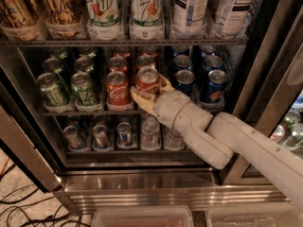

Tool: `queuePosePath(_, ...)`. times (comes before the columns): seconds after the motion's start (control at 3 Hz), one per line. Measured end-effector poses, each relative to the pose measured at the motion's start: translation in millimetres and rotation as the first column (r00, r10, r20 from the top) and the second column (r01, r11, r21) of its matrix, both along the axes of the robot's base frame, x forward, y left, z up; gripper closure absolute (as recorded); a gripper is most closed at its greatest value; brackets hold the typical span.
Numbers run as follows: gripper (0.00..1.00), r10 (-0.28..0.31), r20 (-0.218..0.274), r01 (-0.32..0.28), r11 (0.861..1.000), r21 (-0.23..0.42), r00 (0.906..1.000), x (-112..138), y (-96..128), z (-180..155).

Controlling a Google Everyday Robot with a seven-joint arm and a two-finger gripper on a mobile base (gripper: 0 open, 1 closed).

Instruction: Pick coke can from middle shelf of fridge

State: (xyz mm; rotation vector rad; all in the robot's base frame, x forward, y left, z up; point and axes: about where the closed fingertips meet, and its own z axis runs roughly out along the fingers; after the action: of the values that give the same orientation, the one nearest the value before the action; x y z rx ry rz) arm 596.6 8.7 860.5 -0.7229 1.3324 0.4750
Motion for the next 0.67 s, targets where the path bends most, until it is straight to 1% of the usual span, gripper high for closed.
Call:
queuePosePath(0.33, 1.0, 0.027, 0.033, -0.026, 0.999, -0.02, 0.9991, -12, 4, 18)
queuePosePath(0.67, 1.0, 0.057, 0.052, -0.055, 0.998, -0.04, 0.9971, -22, 6, 29)
